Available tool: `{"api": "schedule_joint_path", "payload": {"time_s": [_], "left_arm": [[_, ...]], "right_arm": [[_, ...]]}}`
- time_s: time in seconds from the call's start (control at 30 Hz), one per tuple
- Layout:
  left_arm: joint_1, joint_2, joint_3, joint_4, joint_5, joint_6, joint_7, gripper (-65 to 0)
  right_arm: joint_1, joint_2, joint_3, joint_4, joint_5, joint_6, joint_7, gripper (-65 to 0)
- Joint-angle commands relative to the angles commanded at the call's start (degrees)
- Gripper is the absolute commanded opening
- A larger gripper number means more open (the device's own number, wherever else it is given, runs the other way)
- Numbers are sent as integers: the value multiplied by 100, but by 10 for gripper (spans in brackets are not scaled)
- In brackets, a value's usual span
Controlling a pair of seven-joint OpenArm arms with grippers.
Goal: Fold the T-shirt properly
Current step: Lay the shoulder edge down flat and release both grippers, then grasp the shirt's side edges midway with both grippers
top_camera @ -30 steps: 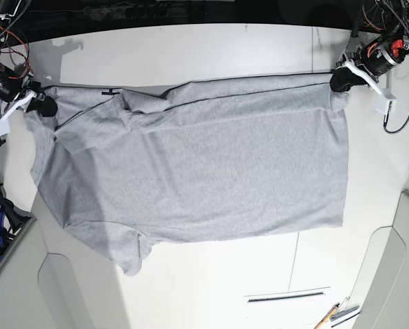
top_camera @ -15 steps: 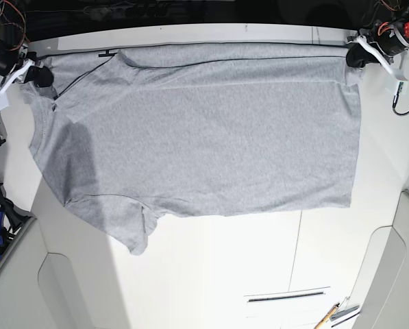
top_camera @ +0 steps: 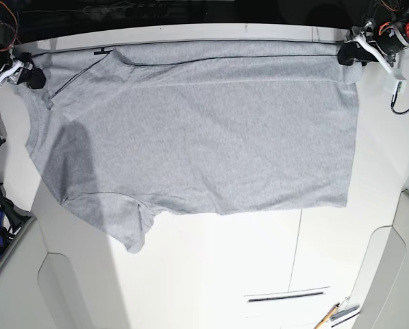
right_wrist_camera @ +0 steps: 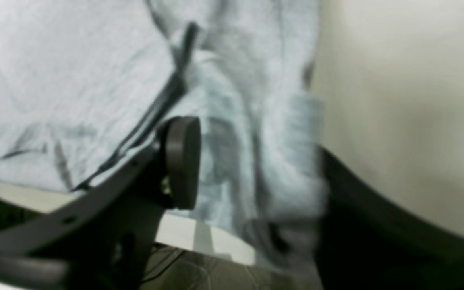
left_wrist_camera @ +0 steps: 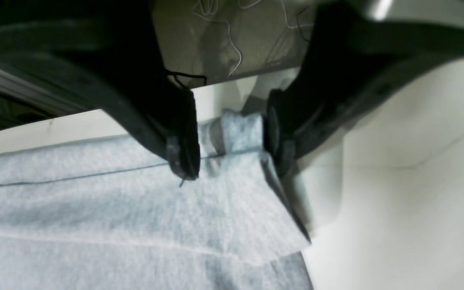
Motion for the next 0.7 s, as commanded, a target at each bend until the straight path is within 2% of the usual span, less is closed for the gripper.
{"api": "schedule_joint_path", "payload": {"time_s": [0.1,0.2,0.33,0.4,0.47,0.53,0.7], "left_arm": [[-4,0,-564,13,-426,0,0,-359],[-31,-11,-1156,232,-785,0,-2,-359],[-50,-164,-1270,621,-848,0,-42,-358],[-52,-195,-1270,634,-815,0,-282,-323],[-68,-192,-1270,632,-529,0,-743,-262],[-229,-192,-1266,619,-256,0,-1027,-246],[-844,-280,-1027,396,20,0,-1051,-246]], "right_arm": [[15,37,599,90,212,2,44,-371],[52,203,837,120,221,0,299,-371],[538,282,848,118,175,0,407,-371],[859,278,839,114,57,2,501,-371],[1191,280,761,114,-184,2,723,-371],[1613,278,553,98,-481,-2,863,-371],[2511,269,-522,-243,-1300,-92,1539,-371]]}}
